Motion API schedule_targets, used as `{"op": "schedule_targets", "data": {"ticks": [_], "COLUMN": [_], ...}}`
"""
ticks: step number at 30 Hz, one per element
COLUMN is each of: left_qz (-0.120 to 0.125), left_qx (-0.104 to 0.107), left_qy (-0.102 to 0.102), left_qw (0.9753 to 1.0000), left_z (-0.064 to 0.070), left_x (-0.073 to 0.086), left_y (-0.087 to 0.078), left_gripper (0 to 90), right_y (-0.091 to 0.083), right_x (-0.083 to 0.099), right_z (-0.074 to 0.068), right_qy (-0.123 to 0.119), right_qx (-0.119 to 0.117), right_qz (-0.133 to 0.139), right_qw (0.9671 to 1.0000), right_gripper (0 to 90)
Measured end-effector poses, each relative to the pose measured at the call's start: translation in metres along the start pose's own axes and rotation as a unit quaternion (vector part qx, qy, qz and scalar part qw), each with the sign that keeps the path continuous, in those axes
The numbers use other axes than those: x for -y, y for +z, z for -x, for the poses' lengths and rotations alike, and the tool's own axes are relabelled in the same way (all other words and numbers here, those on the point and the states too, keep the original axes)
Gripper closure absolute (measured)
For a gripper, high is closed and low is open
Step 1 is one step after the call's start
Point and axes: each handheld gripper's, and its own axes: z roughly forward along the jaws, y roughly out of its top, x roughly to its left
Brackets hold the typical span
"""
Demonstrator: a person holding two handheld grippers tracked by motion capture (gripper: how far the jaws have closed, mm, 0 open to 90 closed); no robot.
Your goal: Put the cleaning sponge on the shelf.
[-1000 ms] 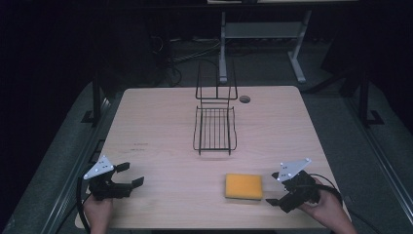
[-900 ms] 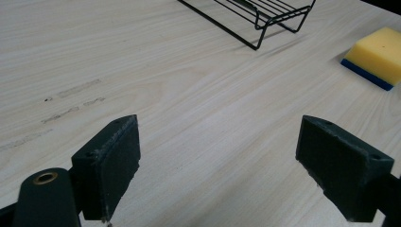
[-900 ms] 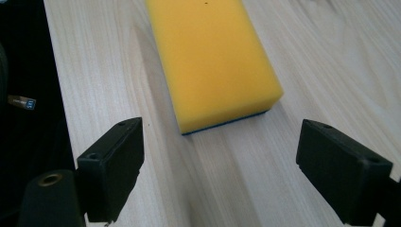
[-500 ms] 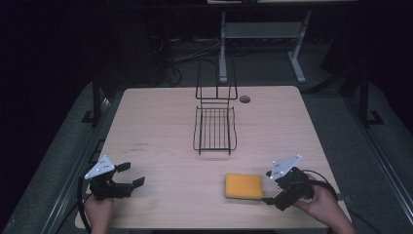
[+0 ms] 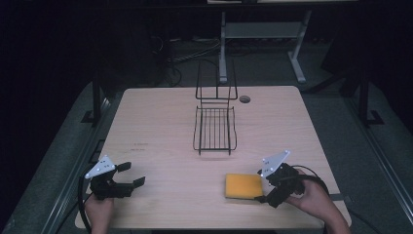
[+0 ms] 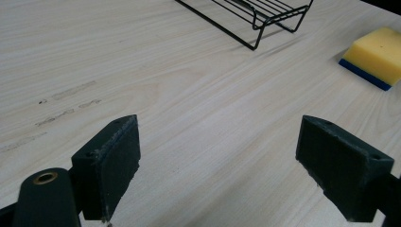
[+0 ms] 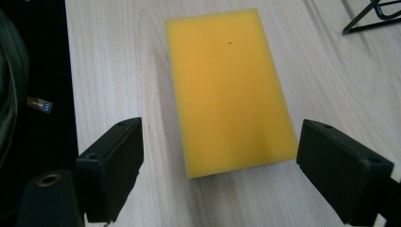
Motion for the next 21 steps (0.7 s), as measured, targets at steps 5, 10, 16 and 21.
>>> {"op": "schedule_targets", "data": {"ticks": [5,10,16,21], "left_qz": [0.001,0.001,0.001,0.001], "left_qx": [0.0,0.0,0.0,0.001], "left_qy": [-0.001,0.0,-0.001,-0.001], "left_qw": [1.0,1.0,1.0,1.0], "left_z": [0.0,0.0,0.0,0.0], "left_x": [0.0,0.0,0.0,0.0], "left_y": [0.001,0.0,0.0,0.0], "left_gripper": [14.1,14.1,14.1,14.1], "right_y": [0.005,0.01,0.016,0.021], "right_x": [-0.005,-0.011,-0.019,-0.025], "right_z": [0.004,0.008,0.012,0.014], "right_qy": [-0.01,-0.016,-0.024,-0.035], "right_qx": [-0.004,-0.011,-0.02,-0.027], "right_qz": [-0.003,-0.012,-0.02,-0.026], "right_qw": [0.9999,0.9997,0.9993,0.9987], "right_gripper": [15.3,15.3,15.3,15.3]}}
